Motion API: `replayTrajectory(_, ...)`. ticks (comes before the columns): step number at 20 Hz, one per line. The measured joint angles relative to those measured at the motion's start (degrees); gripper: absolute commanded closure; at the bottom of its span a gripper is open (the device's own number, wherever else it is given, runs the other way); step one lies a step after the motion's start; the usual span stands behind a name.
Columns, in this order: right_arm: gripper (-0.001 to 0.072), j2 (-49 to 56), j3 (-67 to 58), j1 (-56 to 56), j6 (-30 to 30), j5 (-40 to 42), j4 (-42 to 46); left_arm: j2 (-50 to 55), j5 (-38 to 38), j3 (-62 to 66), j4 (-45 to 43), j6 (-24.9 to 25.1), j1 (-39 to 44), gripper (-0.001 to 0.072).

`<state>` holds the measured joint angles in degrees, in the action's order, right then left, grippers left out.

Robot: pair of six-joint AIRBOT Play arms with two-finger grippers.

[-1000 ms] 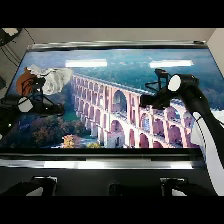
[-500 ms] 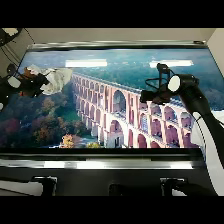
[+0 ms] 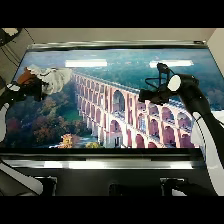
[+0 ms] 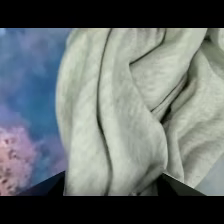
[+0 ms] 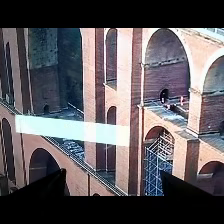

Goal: Fold the shirts.

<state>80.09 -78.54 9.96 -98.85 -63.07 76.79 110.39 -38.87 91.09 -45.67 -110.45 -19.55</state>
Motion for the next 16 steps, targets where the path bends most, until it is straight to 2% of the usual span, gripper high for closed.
replayTrajectory(1, 0.0034, 0.0, 0.0, 0.0, -0.1, 0.0, -0.9, 1.0, 0.8, 0.0, 3.0, 2.3, 0.0, 0.0663)
replayTrajectory(3, 0.0035, -0.1, 0.0, 0.0, -0.2, -0.2, -2.4, 1.5, 1.6, 0.2, 8.3, 7.9, 0.0, 0.0669)
replayTrajectory(5, 0.0035, -0.6, -0.4, 0.0, 0.7, -1.1, -3.0, -0.4, 1.8, 0.2, 13.1, 16.0, 0.2, 0.0669)
replayTrajectory(8, 0.0034, -3.4, -2.0, 0.0, 2.3, -2.2, 0.0, -9.1, -0.5, 0.2, 17.4, 30.8, 1.4, 0.0669)
replayTrajectory(11, 0.0034, -9.3, -4.9, 0.0, 2.9, -2.7, 6.3, -22.7, -8.5, 0.3, 19.7, 42.3, 4.7, 0.0669)
replayTrajectory(14, 0.0034, -17.1, -6.8, 0.0, 2.4, -3.1, 10.4, -35.8, -15.0, 0.3, 18.3, 47.1, 10.4, 0.0669)
replayTrajectory(16, 0.0034, -22.7, -7.3, 0.0, 0.9, -4.6, 11.8, -42.4, -18.1, 0.1, 15.8, 45.7, 15.5, 0.0669)
